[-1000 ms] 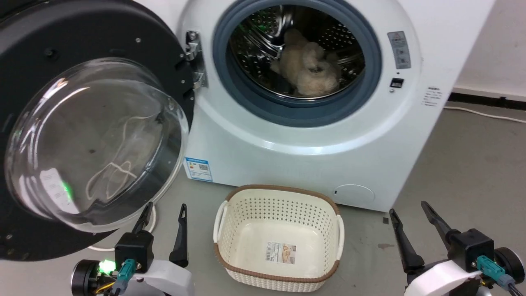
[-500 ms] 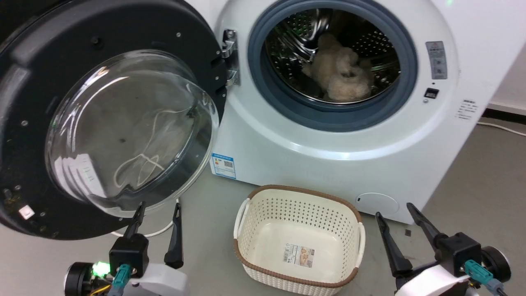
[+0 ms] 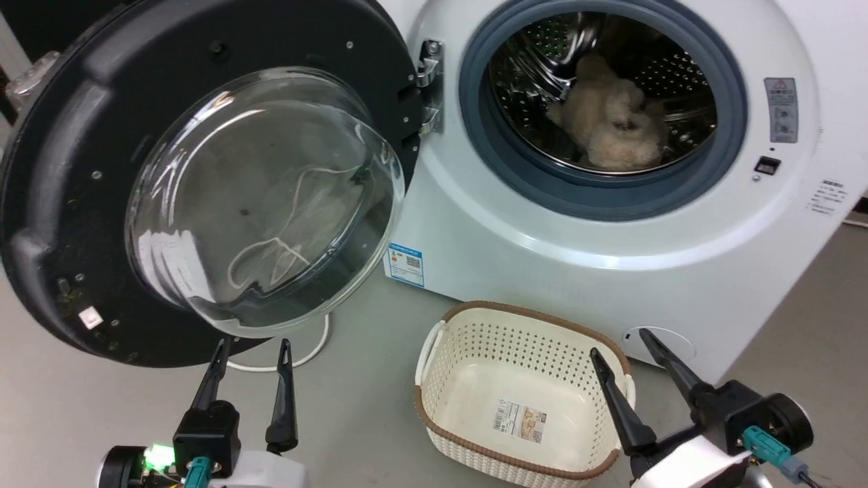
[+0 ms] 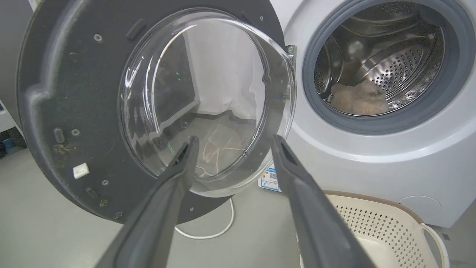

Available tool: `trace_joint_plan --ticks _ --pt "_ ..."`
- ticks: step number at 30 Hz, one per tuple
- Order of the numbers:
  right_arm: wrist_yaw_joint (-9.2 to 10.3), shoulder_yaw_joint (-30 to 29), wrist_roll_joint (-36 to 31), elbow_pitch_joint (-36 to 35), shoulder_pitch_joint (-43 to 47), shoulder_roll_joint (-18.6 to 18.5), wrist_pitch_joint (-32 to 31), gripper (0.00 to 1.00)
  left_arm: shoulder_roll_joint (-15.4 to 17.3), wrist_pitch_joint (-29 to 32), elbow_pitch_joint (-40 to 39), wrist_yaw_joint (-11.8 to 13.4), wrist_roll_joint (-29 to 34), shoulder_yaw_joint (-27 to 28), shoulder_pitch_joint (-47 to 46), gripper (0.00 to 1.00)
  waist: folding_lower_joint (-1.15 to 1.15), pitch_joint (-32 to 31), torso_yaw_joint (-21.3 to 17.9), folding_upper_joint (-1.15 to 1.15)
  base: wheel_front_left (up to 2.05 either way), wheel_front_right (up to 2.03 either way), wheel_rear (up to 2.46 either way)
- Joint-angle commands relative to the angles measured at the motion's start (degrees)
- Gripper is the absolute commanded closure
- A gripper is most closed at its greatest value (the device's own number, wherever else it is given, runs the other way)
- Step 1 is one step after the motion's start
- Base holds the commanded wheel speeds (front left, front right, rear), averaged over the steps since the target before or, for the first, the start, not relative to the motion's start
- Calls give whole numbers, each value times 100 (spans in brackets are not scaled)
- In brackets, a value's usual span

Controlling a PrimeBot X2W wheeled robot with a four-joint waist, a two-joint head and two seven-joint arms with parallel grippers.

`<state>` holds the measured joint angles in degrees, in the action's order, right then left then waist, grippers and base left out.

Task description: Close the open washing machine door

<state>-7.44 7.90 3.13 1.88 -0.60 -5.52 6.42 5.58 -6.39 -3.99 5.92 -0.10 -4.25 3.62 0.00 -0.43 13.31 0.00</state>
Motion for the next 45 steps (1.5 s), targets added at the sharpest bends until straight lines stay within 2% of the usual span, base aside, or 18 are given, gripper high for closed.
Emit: trace_joint_plan --ticks 1,29,45 --pt "-2 63 49 40 -113 -47 66 0 47 -68 -55 46 -3 -13 75 0 0 -3 52 0 0 0 0" --pt "-3 537 279 202 -191 -217 401 0 213 -403 -214 393 -39 -305 254 0 0 11 734 0 0 0 0" --pt "-4 780 422 254 -149 -279 580 0 263 -583 -248 509 -99 -410 262 0 0 -8 1081 0 0 0 0"
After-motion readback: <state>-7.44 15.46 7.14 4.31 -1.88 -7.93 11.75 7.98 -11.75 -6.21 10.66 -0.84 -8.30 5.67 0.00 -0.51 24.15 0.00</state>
